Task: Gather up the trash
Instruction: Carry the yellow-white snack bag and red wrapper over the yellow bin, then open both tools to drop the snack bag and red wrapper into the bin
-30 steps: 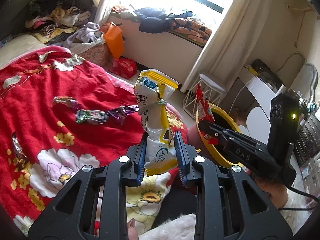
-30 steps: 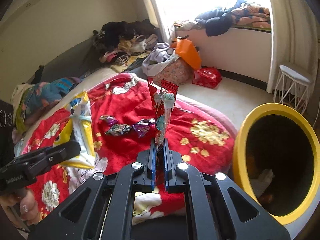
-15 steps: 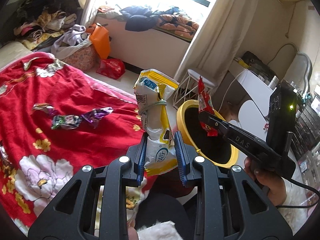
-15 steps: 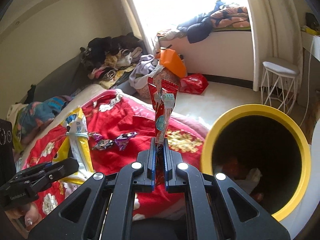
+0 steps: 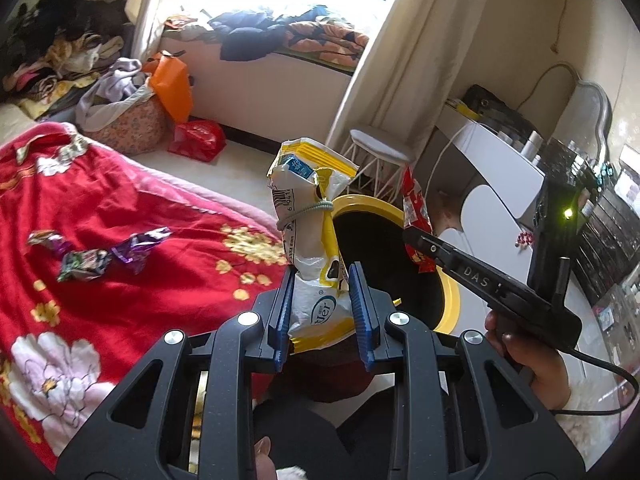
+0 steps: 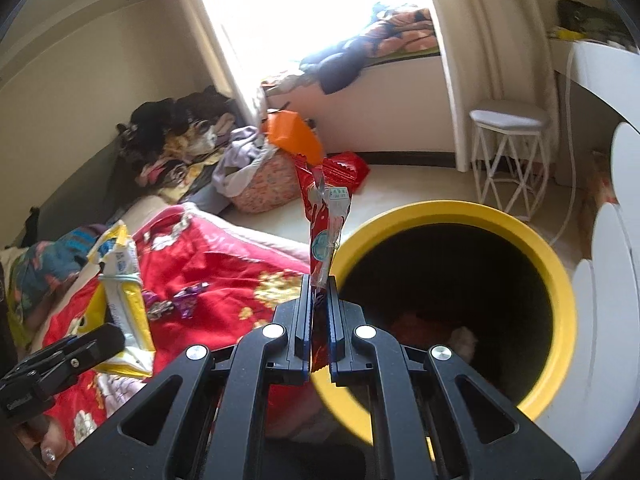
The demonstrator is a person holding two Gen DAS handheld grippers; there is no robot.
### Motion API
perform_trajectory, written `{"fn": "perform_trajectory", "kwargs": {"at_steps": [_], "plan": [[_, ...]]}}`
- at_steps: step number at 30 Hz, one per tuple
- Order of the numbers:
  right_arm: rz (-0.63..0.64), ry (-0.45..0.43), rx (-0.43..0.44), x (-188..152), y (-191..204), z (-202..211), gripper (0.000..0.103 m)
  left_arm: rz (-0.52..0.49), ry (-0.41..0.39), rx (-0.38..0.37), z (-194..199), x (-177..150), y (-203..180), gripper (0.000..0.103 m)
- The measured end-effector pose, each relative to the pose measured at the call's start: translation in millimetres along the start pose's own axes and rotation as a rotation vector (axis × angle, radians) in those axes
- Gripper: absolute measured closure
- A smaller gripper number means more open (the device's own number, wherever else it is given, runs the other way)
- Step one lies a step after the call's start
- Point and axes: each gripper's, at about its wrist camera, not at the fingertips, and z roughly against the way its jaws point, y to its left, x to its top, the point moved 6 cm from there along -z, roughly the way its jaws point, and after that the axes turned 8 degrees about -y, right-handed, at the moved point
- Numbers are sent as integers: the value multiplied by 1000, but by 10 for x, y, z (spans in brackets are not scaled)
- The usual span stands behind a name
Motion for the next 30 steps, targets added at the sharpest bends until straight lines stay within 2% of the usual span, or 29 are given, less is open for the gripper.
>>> {"fn": "perform_trajectory", "kwargs": {"at_steps": [13,30], "plan": [[-96,24,-126,-70,-576,-28,97,-51,5,-70,-343,60,-368,82],[-190,69,-166,-199,-984,-96,97,-86,89,-97,-976,-26,-574,82]]}}
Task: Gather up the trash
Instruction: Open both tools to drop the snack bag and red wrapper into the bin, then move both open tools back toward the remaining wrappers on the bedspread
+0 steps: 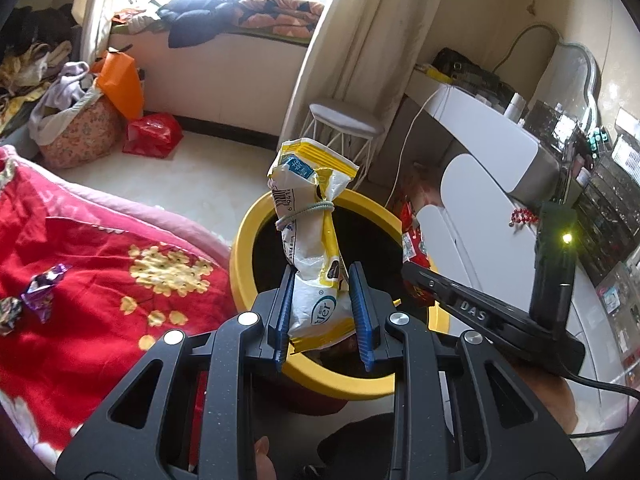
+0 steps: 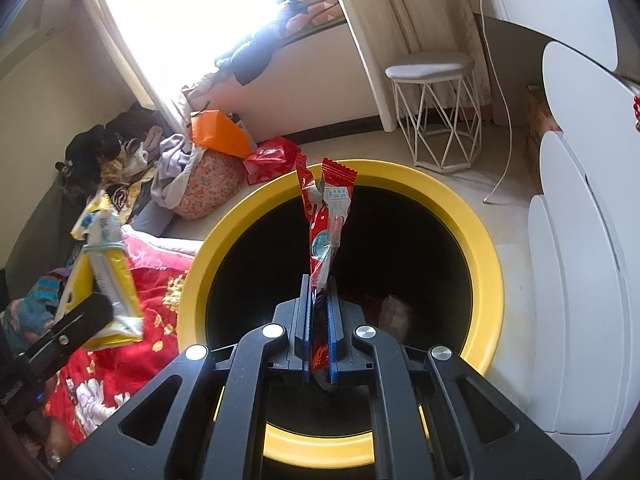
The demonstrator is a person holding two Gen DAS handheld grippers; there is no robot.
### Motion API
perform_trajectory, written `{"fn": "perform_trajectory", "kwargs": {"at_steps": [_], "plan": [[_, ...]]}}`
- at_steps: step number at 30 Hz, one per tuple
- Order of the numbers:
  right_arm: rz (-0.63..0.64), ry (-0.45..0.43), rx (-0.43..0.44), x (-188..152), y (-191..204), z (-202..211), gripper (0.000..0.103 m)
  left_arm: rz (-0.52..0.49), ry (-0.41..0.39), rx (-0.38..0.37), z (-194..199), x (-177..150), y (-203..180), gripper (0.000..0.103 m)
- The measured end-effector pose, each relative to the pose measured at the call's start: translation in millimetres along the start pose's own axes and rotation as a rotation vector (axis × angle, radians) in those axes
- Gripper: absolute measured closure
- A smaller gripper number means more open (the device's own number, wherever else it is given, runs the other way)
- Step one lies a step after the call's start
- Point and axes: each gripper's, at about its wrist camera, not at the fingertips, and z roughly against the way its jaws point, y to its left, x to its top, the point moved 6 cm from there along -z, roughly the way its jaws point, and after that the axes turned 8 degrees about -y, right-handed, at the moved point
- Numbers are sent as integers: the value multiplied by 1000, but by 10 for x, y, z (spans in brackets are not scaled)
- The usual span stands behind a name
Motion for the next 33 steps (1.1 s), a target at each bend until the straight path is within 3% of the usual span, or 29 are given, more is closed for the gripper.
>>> {"fn": "perform_trajectory", "kwargs": {"at_steps": [5,7,8,9,13,15,18,28,33], "plan": [[-21,25,5,-15,-60,-36,93,-1,37,-15,-189,17,5,82],[-32,23,-5,-1,-95,-39,80,3,46,-21,-239,24,17,81],[-40,19,-3,9,-110,-29,76,5,47,-22,-253,36,21,73],[-46,14,-3,17,-122,-15,70,12,45,-32,-255,52,23,59],[-59,-9,-13,52,-134,31,56,31,11,-36,-171,144,27,37],[-71,-22,-20,64,-139,61,48,28,-11,-21,-90,168,41,19],[-63,-33,-26,77,-114,91,45,23,-39,2,21,189,62,11],[28,-67,-44,101,180,173,26,19,-114,77,444,168,164,11],[50,-75,-27,76,338,234,24,31,-142,89,653,145,241,11]]}}
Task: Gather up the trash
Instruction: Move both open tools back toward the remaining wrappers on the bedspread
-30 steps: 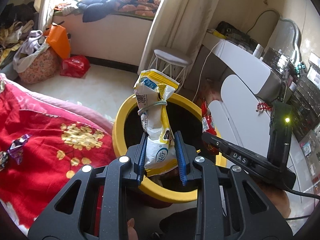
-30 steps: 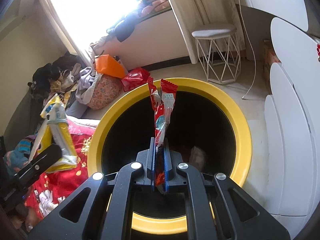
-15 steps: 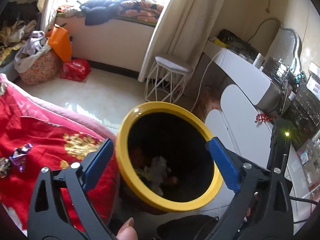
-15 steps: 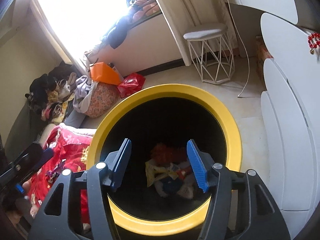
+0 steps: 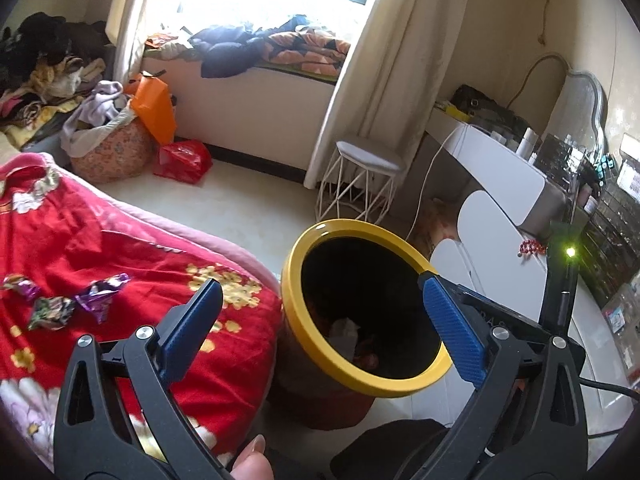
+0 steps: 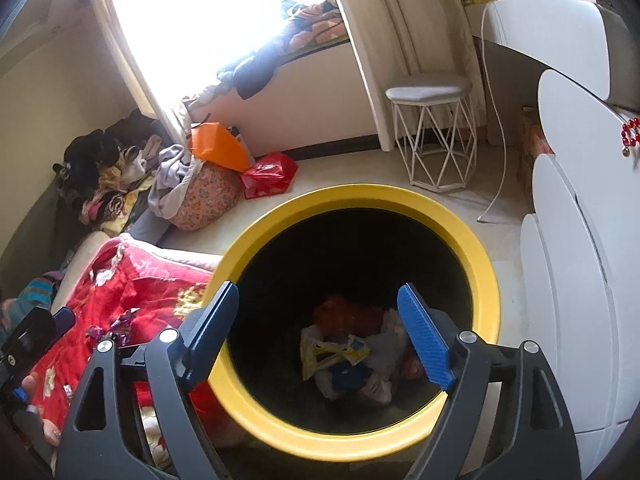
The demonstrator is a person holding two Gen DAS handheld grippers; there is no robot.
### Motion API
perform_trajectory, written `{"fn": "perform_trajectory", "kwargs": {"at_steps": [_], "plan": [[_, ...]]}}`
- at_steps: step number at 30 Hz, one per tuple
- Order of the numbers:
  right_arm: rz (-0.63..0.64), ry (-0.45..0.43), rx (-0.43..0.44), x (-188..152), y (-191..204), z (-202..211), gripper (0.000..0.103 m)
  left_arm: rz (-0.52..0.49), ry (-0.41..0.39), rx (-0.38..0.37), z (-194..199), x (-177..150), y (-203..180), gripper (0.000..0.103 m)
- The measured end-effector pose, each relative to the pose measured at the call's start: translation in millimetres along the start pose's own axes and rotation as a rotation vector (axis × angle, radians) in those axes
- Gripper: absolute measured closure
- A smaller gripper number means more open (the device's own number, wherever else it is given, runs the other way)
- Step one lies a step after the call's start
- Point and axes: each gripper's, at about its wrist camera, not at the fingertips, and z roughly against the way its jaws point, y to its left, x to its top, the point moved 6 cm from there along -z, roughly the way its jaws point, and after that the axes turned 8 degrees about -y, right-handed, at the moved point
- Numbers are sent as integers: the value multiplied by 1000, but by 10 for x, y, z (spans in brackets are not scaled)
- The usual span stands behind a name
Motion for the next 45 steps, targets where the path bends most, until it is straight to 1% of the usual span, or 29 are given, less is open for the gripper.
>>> {"fn": "perform_trajectory", "kwargs": {"at_steps": [13,21,28,35,45], "plan": [[69,-40,35,1,383,210,22,30,-46,52,348,-8,308,11],[121,-42,70,-47,671,277,21,57,-81,92,526,44,526,11],[167,-33,114,-129,972,288,21,63,-98,144,648,107,765,11],[240,-14,161,-229,1352,255,21,58,-128,194,828,192,1005,11],[344,-1,230,-396,1867,223,21,93,-158,275,1124,170,1449,11]]}}
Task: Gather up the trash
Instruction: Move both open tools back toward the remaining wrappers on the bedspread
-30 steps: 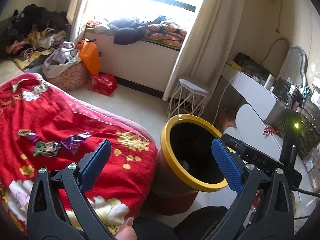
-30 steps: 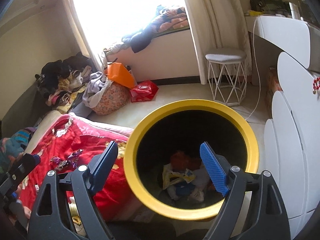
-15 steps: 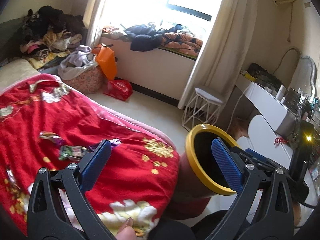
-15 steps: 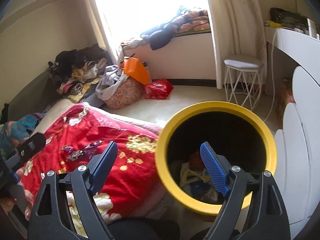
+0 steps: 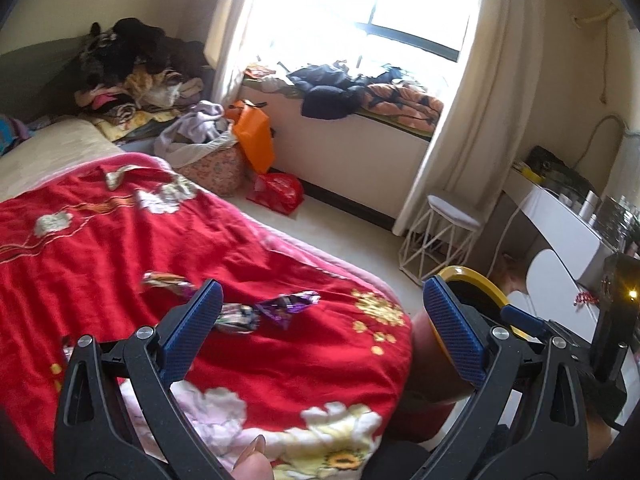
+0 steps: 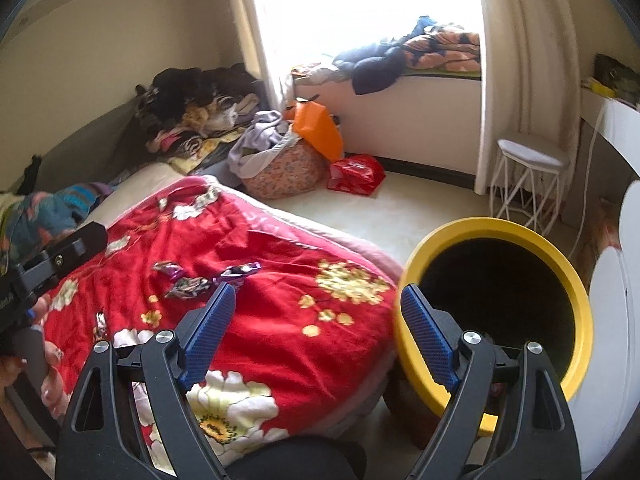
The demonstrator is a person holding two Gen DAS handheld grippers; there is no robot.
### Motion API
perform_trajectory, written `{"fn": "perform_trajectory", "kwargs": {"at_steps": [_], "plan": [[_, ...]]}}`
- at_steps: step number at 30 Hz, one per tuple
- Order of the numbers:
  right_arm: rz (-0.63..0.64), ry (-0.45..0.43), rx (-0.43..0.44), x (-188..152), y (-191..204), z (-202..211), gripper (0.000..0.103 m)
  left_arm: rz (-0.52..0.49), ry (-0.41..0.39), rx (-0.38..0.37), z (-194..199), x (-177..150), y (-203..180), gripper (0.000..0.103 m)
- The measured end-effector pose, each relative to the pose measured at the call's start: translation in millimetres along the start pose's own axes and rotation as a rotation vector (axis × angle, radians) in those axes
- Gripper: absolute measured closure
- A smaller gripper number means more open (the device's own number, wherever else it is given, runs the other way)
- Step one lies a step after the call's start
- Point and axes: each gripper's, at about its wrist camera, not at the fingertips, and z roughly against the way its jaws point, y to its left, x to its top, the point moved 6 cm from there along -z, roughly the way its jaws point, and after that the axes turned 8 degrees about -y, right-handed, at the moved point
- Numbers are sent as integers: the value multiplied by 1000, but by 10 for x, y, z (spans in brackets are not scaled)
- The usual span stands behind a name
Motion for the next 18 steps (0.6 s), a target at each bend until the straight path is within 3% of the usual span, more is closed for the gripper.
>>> {"fn": "perform_trajectory", "kwargs": {"at_steps": [18], "plan": [[153,51,159,-89,996,-539,23,86,8,158,258,-129,991,11]]}}
